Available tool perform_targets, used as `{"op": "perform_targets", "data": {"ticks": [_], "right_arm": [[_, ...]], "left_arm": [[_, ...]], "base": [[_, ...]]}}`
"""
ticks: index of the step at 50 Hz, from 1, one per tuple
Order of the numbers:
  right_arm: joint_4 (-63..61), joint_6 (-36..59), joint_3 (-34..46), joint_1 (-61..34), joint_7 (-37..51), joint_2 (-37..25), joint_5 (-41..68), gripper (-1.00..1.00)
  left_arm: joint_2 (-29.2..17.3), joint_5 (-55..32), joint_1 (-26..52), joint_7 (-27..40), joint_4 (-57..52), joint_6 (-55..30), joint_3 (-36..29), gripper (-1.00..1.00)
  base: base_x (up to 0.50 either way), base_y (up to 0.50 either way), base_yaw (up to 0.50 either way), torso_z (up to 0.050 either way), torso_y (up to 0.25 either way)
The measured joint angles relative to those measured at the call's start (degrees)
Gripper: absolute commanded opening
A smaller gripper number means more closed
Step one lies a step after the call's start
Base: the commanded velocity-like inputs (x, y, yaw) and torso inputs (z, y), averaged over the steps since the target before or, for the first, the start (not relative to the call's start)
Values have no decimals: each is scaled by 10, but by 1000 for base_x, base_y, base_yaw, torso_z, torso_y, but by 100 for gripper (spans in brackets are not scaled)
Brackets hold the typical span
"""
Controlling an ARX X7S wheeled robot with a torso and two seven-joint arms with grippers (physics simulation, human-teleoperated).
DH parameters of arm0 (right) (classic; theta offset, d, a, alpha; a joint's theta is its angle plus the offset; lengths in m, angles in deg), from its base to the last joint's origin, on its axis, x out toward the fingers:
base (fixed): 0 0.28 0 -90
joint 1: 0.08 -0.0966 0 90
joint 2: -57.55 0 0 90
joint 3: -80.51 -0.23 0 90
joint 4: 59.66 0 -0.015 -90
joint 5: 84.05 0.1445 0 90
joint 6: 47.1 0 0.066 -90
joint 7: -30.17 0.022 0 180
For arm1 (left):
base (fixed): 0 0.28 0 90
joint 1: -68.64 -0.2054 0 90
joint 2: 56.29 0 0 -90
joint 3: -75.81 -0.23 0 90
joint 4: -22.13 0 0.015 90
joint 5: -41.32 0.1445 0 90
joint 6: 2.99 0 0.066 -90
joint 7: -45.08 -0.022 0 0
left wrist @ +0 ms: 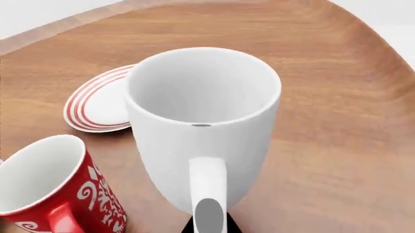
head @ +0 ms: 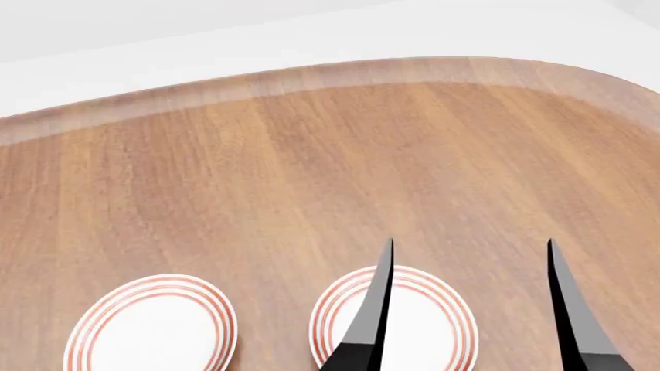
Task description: Put the white mug on the left plate.
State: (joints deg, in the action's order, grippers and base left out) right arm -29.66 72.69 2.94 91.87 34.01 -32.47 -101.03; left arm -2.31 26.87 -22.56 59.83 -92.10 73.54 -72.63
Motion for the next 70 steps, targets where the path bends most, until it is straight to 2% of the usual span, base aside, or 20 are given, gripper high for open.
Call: {"op": "perform_targets", "data": {"ticks": [27, 43, 70], "right_arm": [[0, -9, -1, 4, 1, 0, -1, 100], [0, -13, -2, 5, 3, 0, 5, 100], [0, -10, -1, 3, 1, 0, 3, 100]], "left_arm": [[-21, 0, 18, 18, -112, -54, 6, -100], [-33, -24, 37, 30, -168, -83, 34, -100], [-45, -97, 59, 36, -140, -64, 110, -100]], "base": [[0, 0, 0, 0, 0], [0, 0, 0, 0, 0], [0, 0, 0, 0, 0]]}}
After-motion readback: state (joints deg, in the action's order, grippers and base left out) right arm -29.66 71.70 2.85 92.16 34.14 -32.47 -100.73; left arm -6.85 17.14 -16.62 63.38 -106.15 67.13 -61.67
